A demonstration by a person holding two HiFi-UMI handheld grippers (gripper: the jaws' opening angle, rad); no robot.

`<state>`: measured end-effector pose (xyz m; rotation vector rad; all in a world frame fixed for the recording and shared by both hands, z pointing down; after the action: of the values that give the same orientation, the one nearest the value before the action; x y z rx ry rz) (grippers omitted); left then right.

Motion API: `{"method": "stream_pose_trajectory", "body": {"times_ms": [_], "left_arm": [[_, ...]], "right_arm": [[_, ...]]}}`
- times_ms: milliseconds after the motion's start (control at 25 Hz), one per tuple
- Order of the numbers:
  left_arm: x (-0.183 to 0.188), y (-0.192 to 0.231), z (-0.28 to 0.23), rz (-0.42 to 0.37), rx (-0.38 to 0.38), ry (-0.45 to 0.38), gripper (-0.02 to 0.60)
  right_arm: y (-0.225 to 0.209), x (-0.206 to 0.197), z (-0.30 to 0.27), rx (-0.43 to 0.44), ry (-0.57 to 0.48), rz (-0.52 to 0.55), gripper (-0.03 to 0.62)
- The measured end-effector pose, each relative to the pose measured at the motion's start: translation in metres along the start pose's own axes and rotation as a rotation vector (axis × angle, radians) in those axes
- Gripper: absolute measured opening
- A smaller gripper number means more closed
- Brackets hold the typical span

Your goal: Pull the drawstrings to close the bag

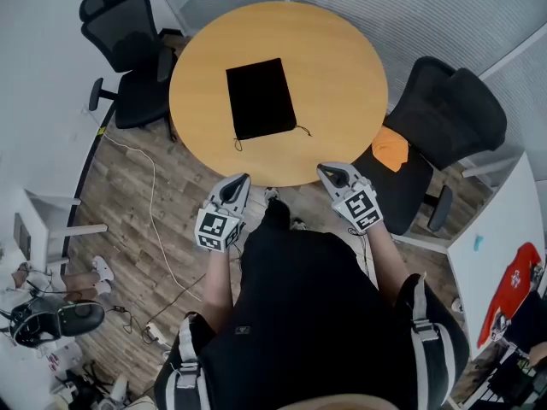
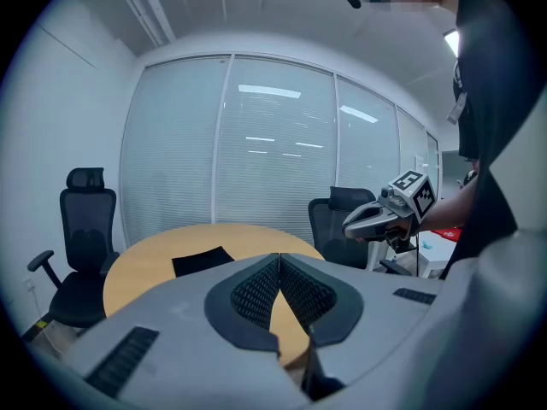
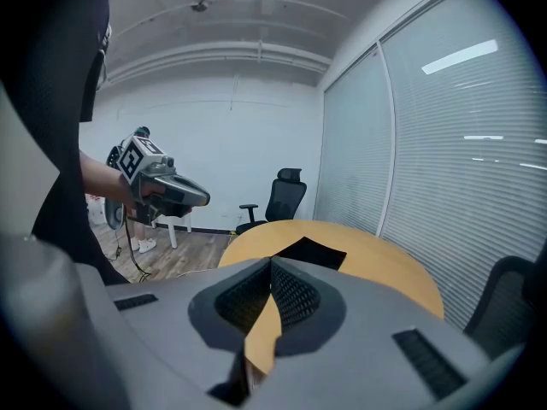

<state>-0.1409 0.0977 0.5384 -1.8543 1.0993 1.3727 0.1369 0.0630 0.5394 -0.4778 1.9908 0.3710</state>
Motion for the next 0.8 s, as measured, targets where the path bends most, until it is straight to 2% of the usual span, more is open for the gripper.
{"method": "stream_pose_trajectory", "body": {"times_ms": [560,800], "left_arm": [[-0.01,0.027,-0.016,0.071,-0.002,0.015,0.015],[-0.013,0.037,-0.03,0.023,-0.026,0.049,0.017]], "right_arm": [[-0.022,-0.005,-0.027,-0.001,0.024,-0.053,0.057],[-0.031,-0.008,-0.044,0.015,0.047,-0.071,0.058]]}}
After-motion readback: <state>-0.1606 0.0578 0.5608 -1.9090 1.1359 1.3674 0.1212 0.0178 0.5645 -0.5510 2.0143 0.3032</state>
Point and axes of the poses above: the fingertips, and each gripper's own axes: z backward along the fingers, y to its left, x out of its top, the point moved 8 cm from there along z, backward along the fingers, and after that the axes turned 8 degrees about x, right-handed, at the moved point
